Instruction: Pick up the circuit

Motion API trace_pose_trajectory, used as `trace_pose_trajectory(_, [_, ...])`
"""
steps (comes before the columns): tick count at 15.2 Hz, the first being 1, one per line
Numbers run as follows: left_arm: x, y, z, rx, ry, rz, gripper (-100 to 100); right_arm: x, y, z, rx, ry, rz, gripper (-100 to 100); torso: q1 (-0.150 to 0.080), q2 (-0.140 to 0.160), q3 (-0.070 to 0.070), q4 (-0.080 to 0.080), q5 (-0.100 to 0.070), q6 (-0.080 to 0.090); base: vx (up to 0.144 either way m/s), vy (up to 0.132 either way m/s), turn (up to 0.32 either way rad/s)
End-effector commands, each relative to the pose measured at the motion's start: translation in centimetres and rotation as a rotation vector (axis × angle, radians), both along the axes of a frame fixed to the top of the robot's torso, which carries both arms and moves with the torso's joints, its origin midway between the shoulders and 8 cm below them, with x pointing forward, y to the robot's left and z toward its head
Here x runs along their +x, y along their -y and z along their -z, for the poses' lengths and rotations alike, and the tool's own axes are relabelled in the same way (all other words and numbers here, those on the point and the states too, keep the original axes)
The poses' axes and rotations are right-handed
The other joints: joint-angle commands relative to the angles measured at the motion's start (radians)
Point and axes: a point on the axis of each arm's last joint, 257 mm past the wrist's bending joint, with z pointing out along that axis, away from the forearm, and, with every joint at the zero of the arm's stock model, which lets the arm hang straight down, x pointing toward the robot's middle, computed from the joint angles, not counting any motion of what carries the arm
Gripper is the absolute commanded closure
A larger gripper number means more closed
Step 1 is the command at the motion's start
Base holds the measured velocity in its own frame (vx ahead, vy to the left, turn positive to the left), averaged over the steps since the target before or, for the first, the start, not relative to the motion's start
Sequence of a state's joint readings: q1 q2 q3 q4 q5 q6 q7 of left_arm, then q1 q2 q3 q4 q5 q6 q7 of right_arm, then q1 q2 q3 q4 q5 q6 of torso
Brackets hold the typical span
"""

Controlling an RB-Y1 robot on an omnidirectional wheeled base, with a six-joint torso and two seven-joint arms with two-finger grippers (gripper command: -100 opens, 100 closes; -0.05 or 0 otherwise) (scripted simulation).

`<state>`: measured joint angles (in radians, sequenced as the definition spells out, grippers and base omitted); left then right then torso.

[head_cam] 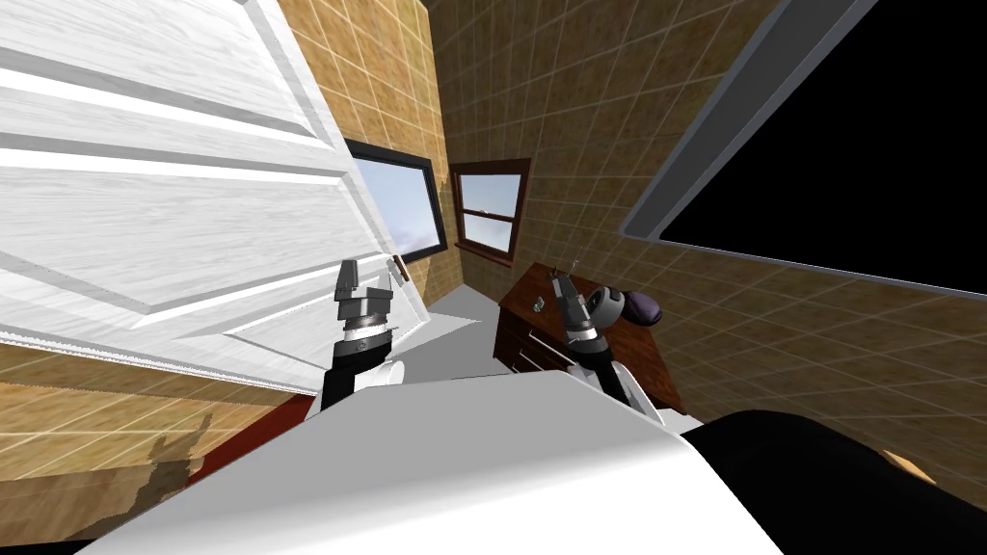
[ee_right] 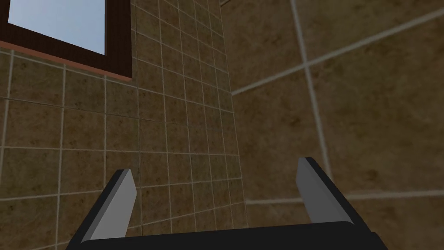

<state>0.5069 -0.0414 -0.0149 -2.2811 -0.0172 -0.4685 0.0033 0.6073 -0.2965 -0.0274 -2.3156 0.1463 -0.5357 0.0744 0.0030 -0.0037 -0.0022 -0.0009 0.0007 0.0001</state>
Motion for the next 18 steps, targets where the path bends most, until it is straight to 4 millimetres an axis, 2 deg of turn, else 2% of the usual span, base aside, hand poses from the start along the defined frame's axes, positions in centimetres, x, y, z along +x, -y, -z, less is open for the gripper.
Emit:
trace_pose_trajectory(1, [0.0, 0.0, 0.0, 0.0, 0.0, 0.0, 0, 0.3, 0.4, 1.9, -0.079, -0.055, 0.015, -100, 0.0, 0.0, 0.0, 0.0, 0.0, 0.0, 0.053, 0.052, -0.037])
trace_pose_trajectory(2, [0.0, 0.0, 0.0, 0.0, 0.0, 0.0, 0, 0.3, 0.3, 2.0, -0.087, -0.057, 0.01, -100, 0.0, 0.0, 0.0, 0.0, 0.0, 0.0, 0.049, 0.052, -0.03])
trace_pose_trajectory(3, [0.0, 0.0, 0.0, 0.0, 0.0, 0.0, 0, 0.3, 0.9, 3.4, -0.141, -0.098, 0.024, -100, 0.0, 0.0, 0.0, 0.0, 0.0, 0.0, 0.053, 0.054, -0.038])
trace_pose_trajectory(4, [0.0, 0.0, 0.0, 0.0, 0.0, 0.0, 0, 0.3, 0.7, 3.5, -0.153, -0.1, 0.016, -100, 0.0, 0.0, 0.0, 0.0, 0.0, 0.0, 0.048, 0.049, -0.037])
trace_pose_trajectory(5, [0.0, 0.0, 0.0, 0.0, 0.0, 0.0, 0, 0.2, 1.4, 5.0, -0.206, -0.141, 0.033, -100, 0.0, 0.0, 0.0, 0.0, 0.0, 0.0, 0.057, 0.054, -0.047])
trace_pose_trajectory(6, [0.0, 0.0, 0.0, 0.0, 0.0, 0.0, 0, 0.2, 1.2, 5.1, -0.222, -0.144, 0.021, -100, 0.0, 0.0, 0.0, 0.0, 0.0, 0.0, 0.059, 0.05, -0.039])
trace_pose_trajectory(7, [0.0, 0.0, 0.0, 0.0, 0.0, 0.0, 0, 0.1, 2.0, 6.6, -0.275, -0.186, 0.039, -100, 0.0, 0.0, 0.0, 0.0, 0.0, 0.0, 0.057, 0.055, -0.043])
trace_pose_trajectory(9, [0.0, 0.0, 0.0, 0.0, 0.0, 0.0, 0, 0.1, 1.8, 6.7, -0.294, -0.189, 0.025, -100, 0.001, 0.0, 0.0, 0.0, 0.0, 0.0, 0.042, 0.048, -0.026])
trace_pose_trajectory(10, [0.0, 0.0, 0.0, 0.0, 0.0, 0.0, 0, -0.2, 2.6, 8.3, -0.355, -0.231, 0.037, -100, 0.0, 0.0, 0.0, 0.0, 0.0, 0.0, 0.034, 0.046, -0.023])
trace_pose_trajectory(11, [0.0, 0.0, 0.0, 0.0, 0.0, 0.0, 0, -0.2, 2.5, 8.4, -0.369, -0.233, 0.027, -100, 0.0, 0.001, 0.0, 0.0, 0.0, 0.0, 0.039, 0.053, -0.038])
trace_pose_trajectory(12, [0.0, 0.0, 0.0, 0.0, 0.0, 0.0, 0, -0.5, 3.4, 9.9, -0.426, -0.276, 0.042, -100, 0.0, 0.001, 0.0, 0.0, 0.0, 0.0, 0.054, 0.059, -0.051])
trace_pose_trajectory(14, [0.0, 0.0, 0.0, 0.0, 0.0, 0.0, 0, -0.5, 3.2, 10.0, -0.446, -0.278, 0.027, -100, 0.001, 0.0, 0.0, 0.0, 0.0, 0.0, 0.05, 0.052, -0.031])
trace_pose_trajectory(15, [0.0, 0.0, 0.0, 0.0, 0.0, 0.0, 0, -0.9, 4.2, 11.5, -0.509, -0.321, 0.038, -100, 0.0, 0.0, 0.0, 0.0, 0.0, 0.0, 0.053, 0.051, -0.026])
trace_pose_trajectory(16, [0.0, 0.0, 0.0, 0.0, 0.0, 0.0, 0, -0.9, 4.1, 11.6, -0.525, -0.322, 0.026, -100, 0.0, 0.0, 0.0, 0.0, 0.0, 0.0, 0.051, 0.055, -0.041])
trace_pose_trajectory(17, [0.0, 0.0, 0.0, 0.0, 0.0, 0.0, 0, -1.3, 5.3, 13.1, -0.58, -0.365, 0.043, -100, 0.0, 0.0, 0.0, 0.0, 0.0, 0.0, 0.058, 0.059, -0.047])
trace_pose_trajectory(18, [0.0, 0.0, 0.0, 0.0, 0.0, 0.0, 0, -1.3, 5.1, 13.2, -0.599, -0.366, 0.028, -100, 0.001, 0.0, 0.0, 0.0, 0.0, 0.0, 0.055, 0.058, -0.049])
